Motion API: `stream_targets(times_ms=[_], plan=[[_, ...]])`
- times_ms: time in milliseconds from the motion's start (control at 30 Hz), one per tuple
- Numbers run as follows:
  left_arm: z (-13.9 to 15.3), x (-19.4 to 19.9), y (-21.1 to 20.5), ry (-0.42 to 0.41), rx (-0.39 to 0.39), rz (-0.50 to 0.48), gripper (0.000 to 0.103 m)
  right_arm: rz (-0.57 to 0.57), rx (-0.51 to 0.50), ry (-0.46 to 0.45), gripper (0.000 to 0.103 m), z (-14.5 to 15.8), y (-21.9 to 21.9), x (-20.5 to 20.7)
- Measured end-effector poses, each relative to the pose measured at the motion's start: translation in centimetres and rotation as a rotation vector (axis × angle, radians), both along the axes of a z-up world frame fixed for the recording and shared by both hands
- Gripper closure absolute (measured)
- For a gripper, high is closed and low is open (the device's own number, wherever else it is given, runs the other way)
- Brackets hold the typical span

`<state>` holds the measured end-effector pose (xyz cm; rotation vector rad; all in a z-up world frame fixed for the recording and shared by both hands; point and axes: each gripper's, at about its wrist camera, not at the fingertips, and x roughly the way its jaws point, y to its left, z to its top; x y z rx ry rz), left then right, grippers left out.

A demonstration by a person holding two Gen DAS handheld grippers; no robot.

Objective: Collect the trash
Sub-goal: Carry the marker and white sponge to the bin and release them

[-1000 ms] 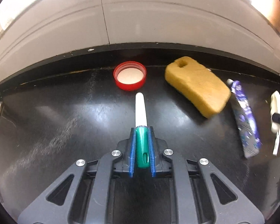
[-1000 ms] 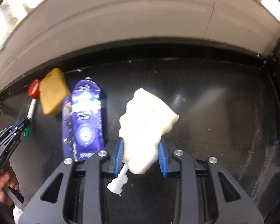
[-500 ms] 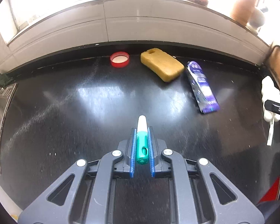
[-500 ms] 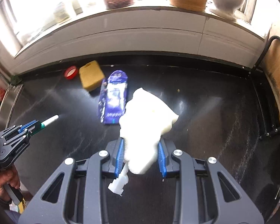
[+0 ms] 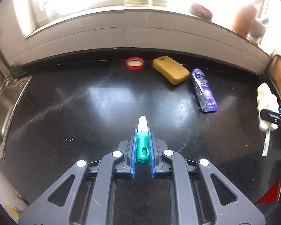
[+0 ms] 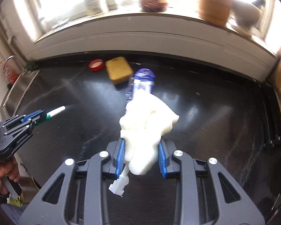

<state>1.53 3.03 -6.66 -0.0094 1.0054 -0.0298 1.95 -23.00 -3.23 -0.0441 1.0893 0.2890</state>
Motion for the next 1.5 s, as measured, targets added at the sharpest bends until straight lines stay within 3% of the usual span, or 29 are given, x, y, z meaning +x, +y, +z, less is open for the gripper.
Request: stream_targets(times_ms=[167, 400, 600, 800, 1000, 1200, 1300, 1333, 1367, 1433, 1467, 1500], plan=[[1.2, -3.3, 3.9, -0.013, 0.009, 0.129, 0.092, 0.202, 0.032, 0.014, 0.072, 0.5, 7.1, -0.1], [1.2, -12.0, 13.1, 0.004, 0.018, 0.454, 0.092, 0.603, 0.122, 0.094, 0.072, 0.1, 21.8, -3.6], [-1.5, -21.3, 21.2, 0.059, -0.011, 0.757, 0.092, 0.999, 0.142, 0.223, 0.072, -2.1, 37.1, -10.8], [-5.5, -29.5, 27.9, 0.101, -0.059, 1.0, 0.092, 1.266, 0.097, 0.321, 0.072, -5.5, 49.7, -18.4], [-10.4, -34.0, 33.7, 0.102, -0.152, 1.154, 0.092, 1.4, 0.014, 0.332, 0.072, -9.4, 59.0, -22.8], [-14.1, -35.2, 36.7, 0.118, -0.179, 1.173, 0.092, 1.454, -0.077, 0.341, 0.069, -13.3, 64.9, -24.5], [-15.2, -34.9, 37.4, 0.119, -0.197, 1.159, 0.091, 1.46, -0.111, 0.319, 0.047, -14.4, 65.7, -24.8], [-15.5, -34.9, 37.5, 0.122, -0.193, 1.162, 0.087, 1.449, -0.115, 0.301, 0.036, -14.7, 66.0, -24.5], [-15.8, -34.7, 37.5, 0.127, -0.199, 1.163, 0.075, 1.441, -0.109, 0.295, 0.033, -14.7, 66.2, -24.3], [-16.3, -34.9, 37.8, 0.125, -0.208, 1.169, 0.048, 1.429, -0.102, 0.322, 0.032, -14.9, 66.3, -23.8], [-16.3, -35.0, 37.8, 0.117, -0.203, 1.177, 0.04, 1.427, -0.097, 0.328, 0.032, -14.8, 66.2, -23.6], [-16.2, -35.2, 37.7, 0.11, -0.198, 1.182, 0.039, 1.429, -0.09, 0.321, 0.032, -14.5, 66.0, -23.4]])
